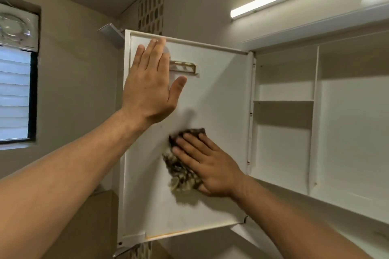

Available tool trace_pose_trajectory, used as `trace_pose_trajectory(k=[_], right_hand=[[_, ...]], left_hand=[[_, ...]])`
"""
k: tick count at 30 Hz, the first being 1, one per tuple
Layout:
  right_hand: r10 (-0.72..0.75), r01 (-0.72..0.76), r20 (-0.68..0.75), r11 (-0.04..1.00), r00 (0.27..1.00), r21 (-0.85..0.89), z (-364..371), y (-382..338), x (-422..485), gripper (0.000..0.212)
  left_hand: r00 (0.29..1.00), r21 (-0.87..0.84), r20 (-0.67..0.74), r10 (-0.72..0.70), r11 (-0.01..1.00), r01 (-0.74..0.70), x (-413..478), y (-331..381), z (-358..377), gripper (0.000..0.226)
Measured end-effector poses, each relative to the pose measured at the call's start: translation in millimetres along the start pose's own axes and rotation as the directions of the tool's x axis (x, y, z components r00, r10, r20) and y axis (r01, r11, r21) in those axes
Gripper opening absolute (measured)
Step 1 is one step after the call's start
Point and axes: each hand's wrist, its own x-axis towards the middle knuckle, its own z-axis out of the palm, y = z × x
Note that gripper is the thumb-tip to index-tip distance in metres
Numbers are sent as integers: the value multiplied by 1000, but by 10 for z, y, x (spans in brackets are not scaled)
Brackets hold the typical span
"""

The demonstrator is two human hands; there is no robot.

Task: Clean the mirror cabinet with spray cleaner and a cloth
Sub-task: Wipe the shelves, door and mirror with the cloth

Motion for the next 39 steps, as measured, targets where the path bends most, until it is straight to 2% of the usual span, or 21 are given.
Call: trace_pose_trajectory(k=[2,5,8,10,11,12,13,15,16,17,18,20,22,23,24,26,30,33,35,37,39], right_hand=[[14,-14,-4,1000,1000,0,-14,174,-354,80],[369,-367,-64,930,927,32,-172,439,-407,92],[736,-735,-112,676,668,55,-327,443,170,90],[875,-849,-57,482,482,218,-411,346,651,93],[886,-849,-42,455,462,269,-439,268,833,93],[849,-806,-54,517,525,287,-438,152,956,91],[747,-706,-75,652,661,276,-394,0,994,92],[332,-321,-56,935,941,151,-266,-335,882,95],[128,-127,-13,988,992,88,-204,-423,770,92],[4,-5,10,998,1000,60,-151,-472,666,87],[-4,5,-11,997,1000,72,-124,-471,594,83],[250,-229,-135,962,959,151,-123,-463,692,81],[628,-573,-187,772,756,274,-194,-506,1078,83],[733,-670,-181,675,655,310,-243,-563,1325,83],[768,-698,-179,636,615,327,-271,-632,1553,82],[678,-610,-168,723,715,323,-263,-696,1732,78],[236,-220,-129,967,963,127,-293,-393,1346,79],[201,-200,-116,980,973,20,-397,-6,1311,84],[425,-404,-204,905,882,137,-442,23,1338,81],[675,-617,-279,738,683,274,-425,-111,1324,74],[865,-781,-236,501,442,373,-383,-297,1424,75]], left_hand=[[999,22,30,21,1000,-21,0,-3,-13,79],[999,48,47,5,999,-7,9,32,-35,80],[999,19,39,-8,1000,7,13,89,-46,78],[999,7,42,-6,1000,6,7,91,-59,79],[999,-1,50,-1,1000,1,14,87,-71,81],[998,-17,67,5,1000,-4,22,68,-100,84],[996,-39,90,21,999,-18,18,35,-136,86],[994,-64,100,51,997,-44,-22,-43,-197,88],[996,-62,75,53,997,-49,-74,-88,-227,85],[998,-59,43,41,998,-38,-180,-161,-260,80],[1000,-58,17,9,998,-8,-300,-229,-270,77],[994,-85,20,-105,991,107,-551,-427,-277,75],[976,-133,97,-193,970,205,-721,-605,-225,76],[972,-150,136,-193,965,213,-769,-676,-195,76],[973,-176,165,-161,966,190,-791,-755,-168,76],[981,-266,180,-68,957,115,-814,-835,-125,76],[988,-341,153,29,940,26,-842,-903,-89,75],[987,-390,162,23,920,42,-846,-899,-85,78],[983,-421,181,20,905,59,-856,-886,-97,79],[980,-455,201,8,886,86,-857,-866,-120,78],[972,-513,236,-11,848,134,-861,-886,-158,75]])
